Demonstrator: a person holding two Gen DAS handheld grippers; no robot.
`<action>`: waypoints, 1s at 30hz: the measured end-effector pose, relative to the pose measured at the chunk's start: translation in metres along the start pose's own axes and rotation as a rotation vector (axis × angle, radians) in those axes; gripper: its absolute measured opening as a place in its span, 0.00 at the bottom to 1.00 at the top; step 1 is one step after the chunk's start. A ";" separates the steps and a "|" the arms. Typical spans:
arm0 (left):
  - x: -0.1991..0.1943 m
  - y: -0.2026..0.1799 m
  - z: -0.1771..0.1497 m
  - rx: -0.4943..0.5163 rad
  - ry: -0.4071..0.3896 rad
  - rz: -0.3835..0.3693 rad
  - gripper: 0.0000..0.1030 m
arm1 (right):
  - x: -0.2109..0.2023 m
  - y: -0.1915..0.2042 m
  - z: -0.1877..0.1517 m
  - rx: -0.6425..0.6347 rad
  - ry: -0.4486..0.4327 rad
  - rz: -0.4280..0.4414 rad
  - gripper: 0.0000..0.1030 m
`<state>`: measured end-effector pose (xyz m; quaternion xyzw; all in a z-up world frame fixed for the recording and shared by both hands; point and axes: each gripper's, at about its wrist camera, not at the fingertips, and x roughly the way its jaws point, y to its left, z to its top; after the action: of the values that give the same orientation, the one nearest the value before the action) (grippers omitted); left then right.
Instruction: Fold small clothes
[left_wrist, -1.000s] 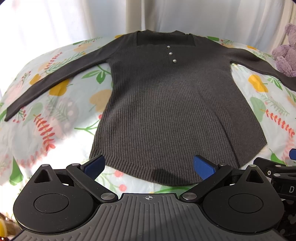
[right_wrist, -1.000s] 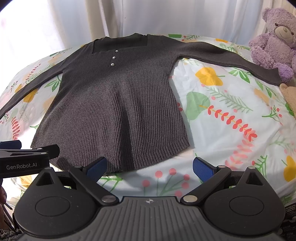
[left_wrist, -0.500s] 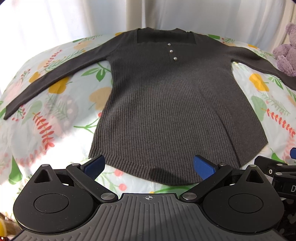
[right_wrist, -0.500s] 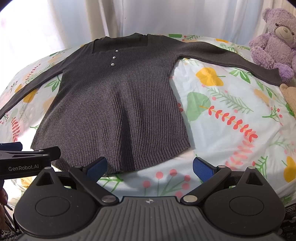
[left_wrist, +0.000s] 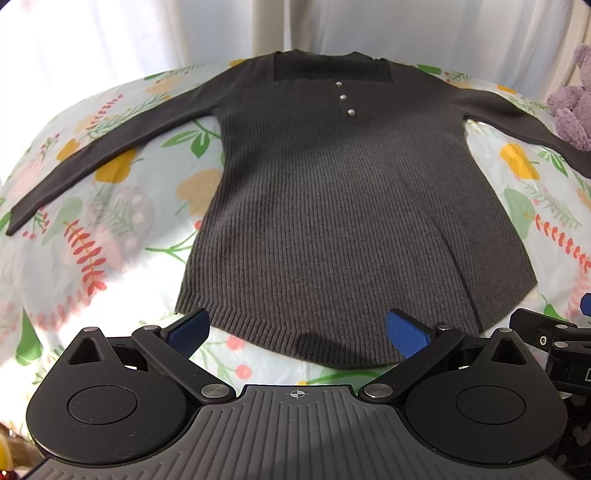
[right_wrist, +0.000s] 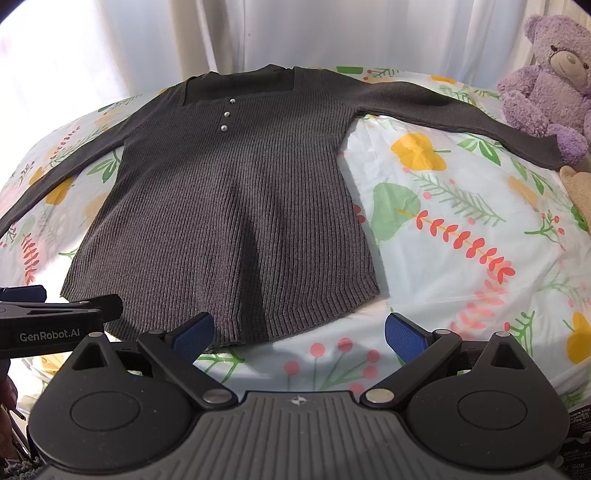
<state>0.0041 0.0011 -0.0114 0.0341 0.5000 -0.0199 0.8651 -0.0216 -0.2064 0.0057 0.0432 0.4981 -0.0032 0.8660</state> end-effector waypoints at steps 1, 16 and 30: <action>0.000 0.000 0.000 0.000 0.000 0.000 1.00 | 0.000 0.000 0.000 0.000 0.001 0.001 0.96; 0.003 0.001 0.001 -0.001 0.018 -0.005 1.00 | 0.002 0.000 0.001 0.000 0.006 0.000 0.96; 0.004 0.002 0.001 -0.001 0.022 -0.005 1.00 | 0.002 -0.001 0.001 0.000 0.007 0.001 0.96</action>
<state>0.0071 0.0027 -0.0142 0.0325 0.5097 -0.0214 0.8595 -0.0196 -0.2070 0.0040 0.0432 0.5012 -0.0026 0.8643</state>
